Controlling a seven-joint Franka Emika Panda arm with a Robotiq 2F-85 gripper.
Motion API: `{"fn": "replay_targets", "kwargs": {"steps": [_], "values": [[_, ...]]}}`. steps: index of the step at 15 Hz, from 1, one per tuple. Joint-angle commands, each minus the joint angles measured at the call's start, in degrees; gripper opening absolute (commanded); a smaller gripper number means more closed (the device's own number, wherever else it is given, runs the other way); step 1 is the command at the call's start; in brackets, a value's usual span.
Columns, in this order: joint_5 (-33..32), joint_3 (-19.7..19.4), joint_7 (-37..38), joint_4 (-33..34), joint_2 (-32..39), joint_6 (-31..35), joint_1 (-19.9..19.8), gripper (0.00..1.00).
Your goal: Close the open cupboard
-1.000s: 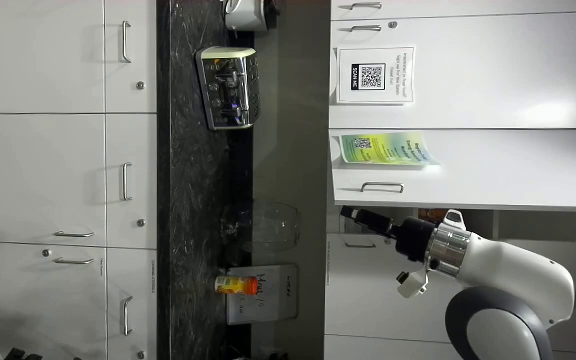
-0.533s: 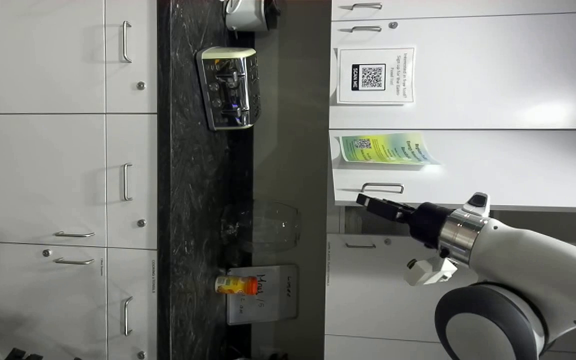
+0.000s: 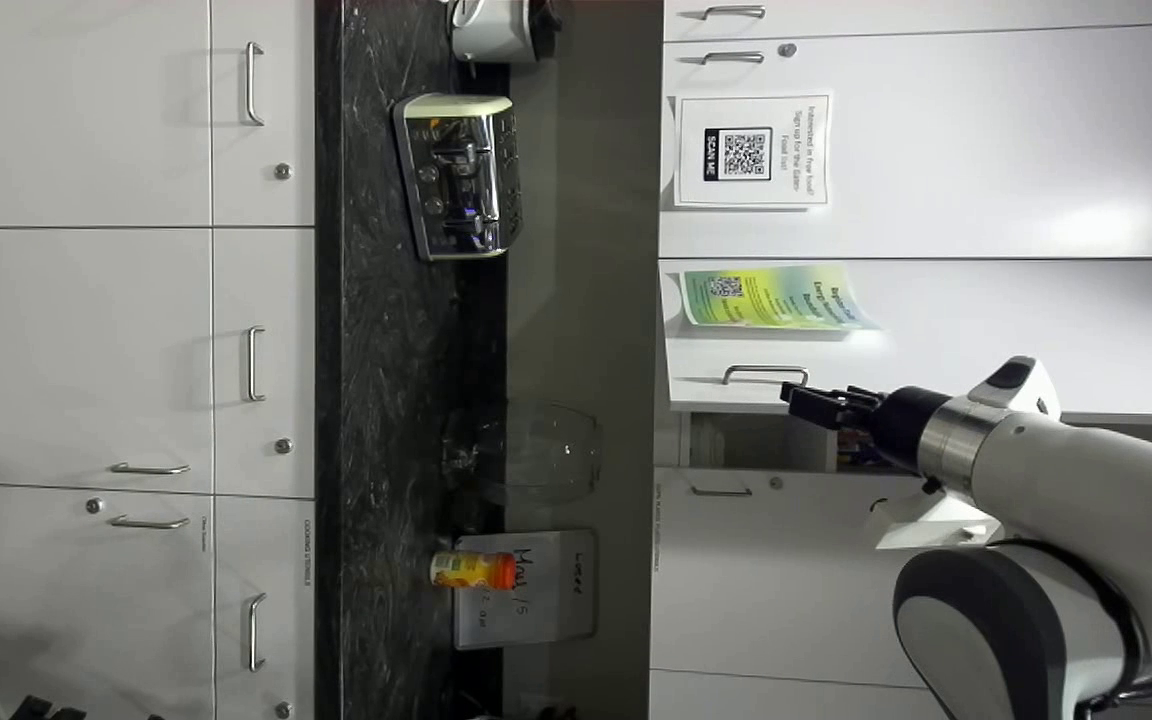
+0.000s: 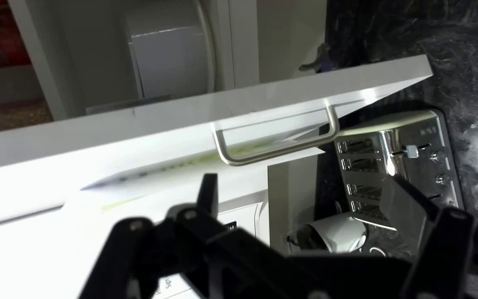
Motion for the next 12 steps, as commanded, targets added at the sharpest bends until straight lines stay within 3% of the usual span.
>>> {"fn": "replay_targets", "kwargs": {"steps": [1, 11, 12], "values": [[-1.10, -2.31, 0.28, 0.48, 0.62, -1.10, 2.98, 1.00], [-2.90, -4.05, -1.34, 2.85, 4.30, 0.59, 5.97, 1.00], [-3.51, -4.02, -1.05, 3.35, 4.45, 0.43, 6.00, 0.75]]}}
